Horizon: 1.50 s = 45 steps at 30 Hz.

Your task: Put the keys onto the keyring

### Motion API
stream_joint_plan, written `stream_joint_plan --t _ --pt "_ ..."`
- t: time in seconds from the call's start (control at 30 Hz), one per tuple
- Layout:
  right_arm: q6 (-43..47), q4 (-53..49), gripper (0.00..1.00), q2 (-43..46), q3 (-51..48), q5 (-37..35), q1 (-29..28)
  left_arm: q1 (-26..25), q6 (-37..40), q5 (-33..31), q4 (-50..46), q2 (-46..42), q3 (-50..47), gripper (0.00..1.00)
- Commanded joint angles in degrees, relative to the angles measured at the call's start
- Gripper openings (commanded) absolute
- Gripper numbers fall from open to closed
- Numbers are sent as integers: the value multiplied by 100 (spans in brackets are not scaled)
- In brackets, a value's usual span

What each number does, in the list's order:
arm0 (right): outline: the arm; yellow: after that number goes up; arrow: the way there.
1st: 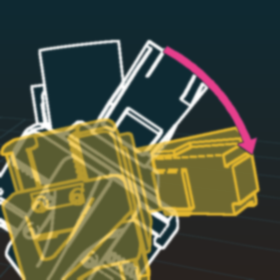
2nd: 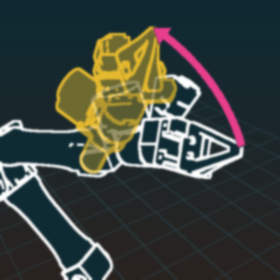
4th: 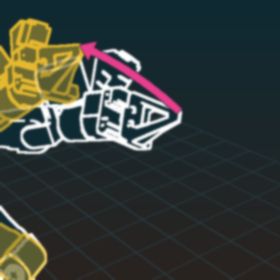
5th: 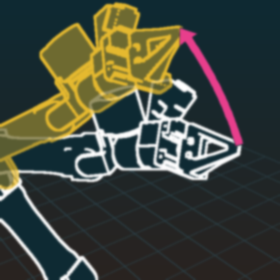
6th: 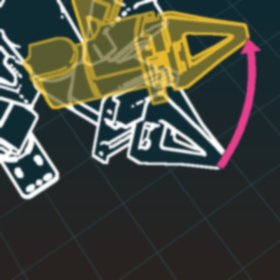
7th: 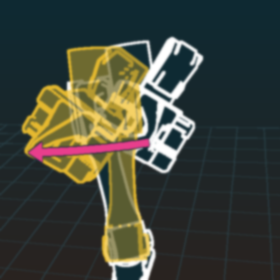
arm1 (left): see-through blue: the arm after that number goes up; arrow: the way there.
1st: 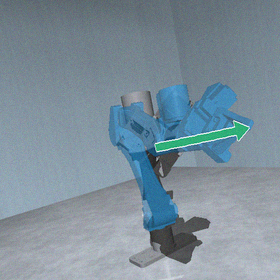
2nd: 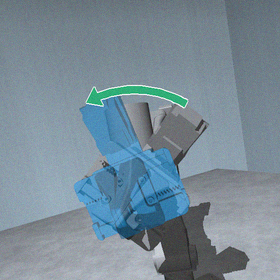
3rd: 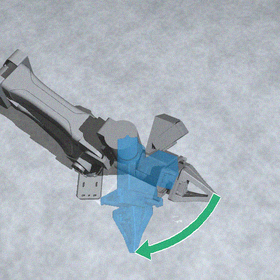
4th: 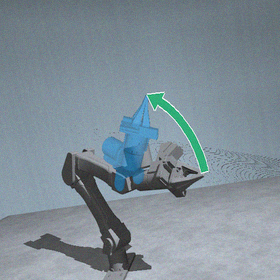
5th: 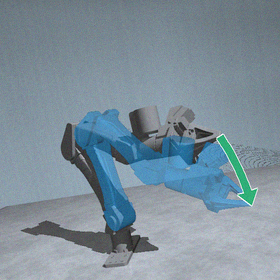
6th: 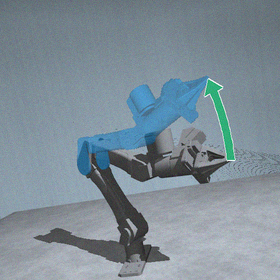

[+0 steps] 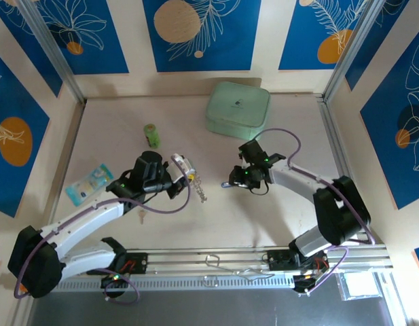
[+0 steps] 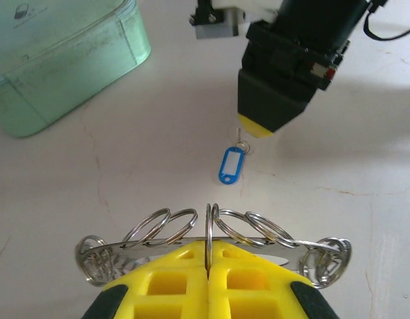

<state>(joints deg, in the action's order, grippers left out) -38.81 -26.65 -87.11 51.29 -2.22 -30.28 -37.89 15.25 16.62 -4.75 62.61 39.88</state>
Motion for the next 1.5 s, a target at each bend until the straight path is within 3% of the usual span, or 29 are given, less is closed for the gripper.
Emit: stream_joint_plan --t 0.0,0.2,0.7,1.07,1.17,1.3,1.47 --pt "-371 -387 32 -270 435 -207 -147 -45 -264 -116 225 25 73 0" --pt "106 -701 31 -814 849 -791 -206 -44 -367 -197 265 57 93 0" --pt "48 -288 26 -1256 659 -615 -50 -59 -443 108 444 252 99 0" --pt "128 -245 7 -1236 637 -639 -35 -54 -332 245 353 218 152 0" --pt "152 -302 0 -1150 646 -728 -72 -56 -316 286 322 234 163 0" --pt "324 -397 0 -798 681 -999 -226 -59 -307 285 289 226 161 0" --pt "1572 -8 0 265 516 -1859 -967 -60 -402 414 168 273 235 0"
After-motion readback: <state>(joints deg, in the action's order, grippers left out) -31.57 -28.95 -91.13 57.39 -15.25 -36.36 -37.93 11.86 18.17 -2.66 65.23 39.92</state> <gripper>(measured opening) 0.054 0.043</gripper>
